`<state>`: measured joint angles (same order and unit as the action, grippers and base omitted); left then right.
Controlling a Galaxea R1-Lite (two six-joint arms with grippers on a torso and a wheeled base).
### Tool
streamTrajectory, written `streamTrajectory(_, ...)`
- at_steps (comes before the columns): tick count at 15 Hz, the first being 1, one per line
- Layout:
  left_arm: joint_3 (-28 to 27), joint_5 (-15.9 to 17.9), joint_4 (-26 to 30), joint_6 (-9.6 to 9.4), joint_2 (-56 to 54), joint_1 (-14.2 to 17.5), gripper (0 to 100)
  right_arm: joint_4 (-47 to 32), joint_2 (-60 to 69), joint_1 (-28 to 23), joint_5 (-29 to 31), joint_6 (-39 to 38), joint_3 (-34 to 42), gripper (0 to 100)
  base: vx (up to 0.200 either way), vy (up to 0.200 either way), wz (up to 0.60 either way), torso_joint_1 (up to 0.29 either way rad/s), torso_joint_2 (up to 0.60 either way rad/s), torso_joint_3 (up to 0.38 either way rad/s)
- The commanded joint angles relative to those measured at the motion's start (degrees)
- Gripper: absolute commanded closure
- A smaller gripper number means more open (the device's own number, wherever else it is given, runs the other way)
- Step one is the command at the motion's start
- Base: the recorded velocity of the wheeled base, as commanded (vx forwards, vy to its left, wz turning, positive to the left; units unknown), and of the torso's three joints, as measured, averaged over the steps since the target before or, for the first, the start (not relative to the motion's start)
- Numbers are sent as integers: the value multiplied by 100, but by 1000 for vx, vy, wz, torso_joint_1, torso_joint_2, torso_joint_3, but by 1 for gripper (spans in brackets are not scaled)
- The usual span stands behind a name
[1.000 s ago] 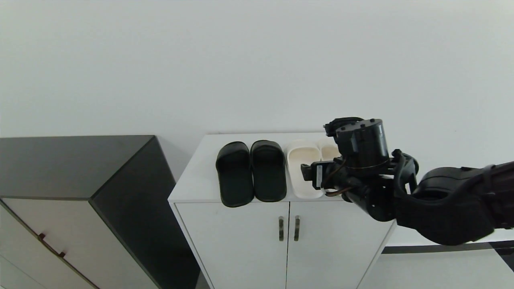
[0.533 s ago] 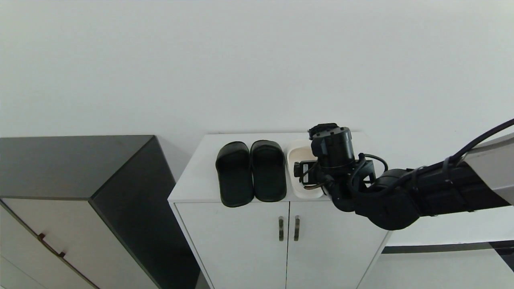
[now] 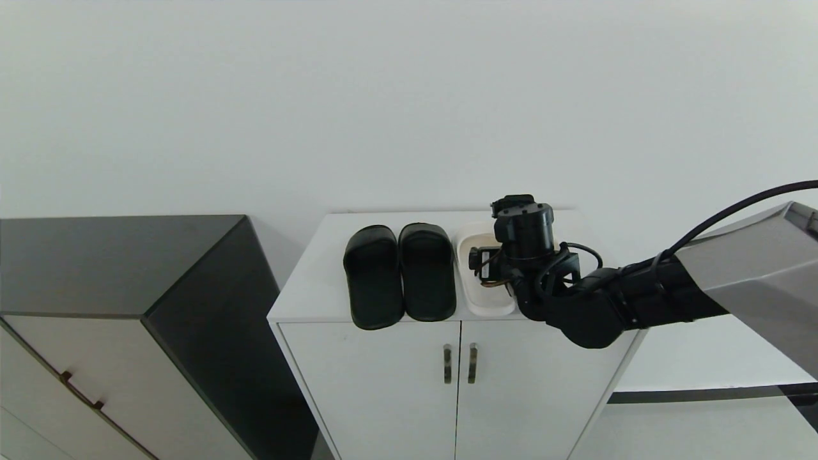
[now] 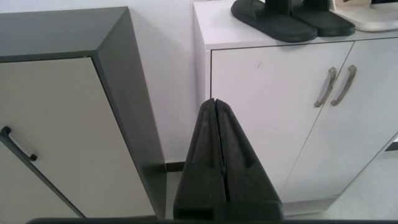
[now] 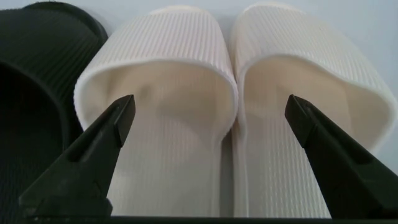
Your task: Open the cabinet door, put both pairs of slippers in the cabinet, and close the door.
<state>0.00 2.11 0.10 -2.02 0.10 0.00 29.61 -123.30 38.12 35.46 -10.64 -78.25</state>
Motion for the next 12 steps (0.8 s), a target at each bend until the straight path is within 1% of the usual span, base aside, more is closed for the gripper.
streamTrajectory(1, 0, 0, -1, 0, 8, 0, 100, -8, -133, -50, -22, 10, -190, 0, 0, 0, 0, 0, 0, 0)
streamTrajectory(3, 0, 0, -1, 9, 8, -9, 100, 1, -177, -147, -66, 203, -331, 0, 0, 0, 0, 0, 0, 0)
streamTrajectory(5, 0, 0, -1, 44, -1, 0, 100, 1, -177, -191, -224, 220, -331, 0, 0, 0, 0, 0, 0, 0)
streamTrajectory(9, 0, 0, -1, 62, 8, -9, 100, 1, -212, -261, -347, 220, -331, 0, 0, 0, 0, 0, 0, 0)
streamTrajectory(10, 0, 0, -1, 62, 8, -9, 100, 1, -248, -279, -382, 220, -357, 100, 0, 0, 0, 0, 0, 0)
streamTrajectory(12, 0, 0, -1, 71, 8, 0, 100, 1, -283, -305, -391, 220, -419, 100, 0, 0, 0, 0, 0, 0)
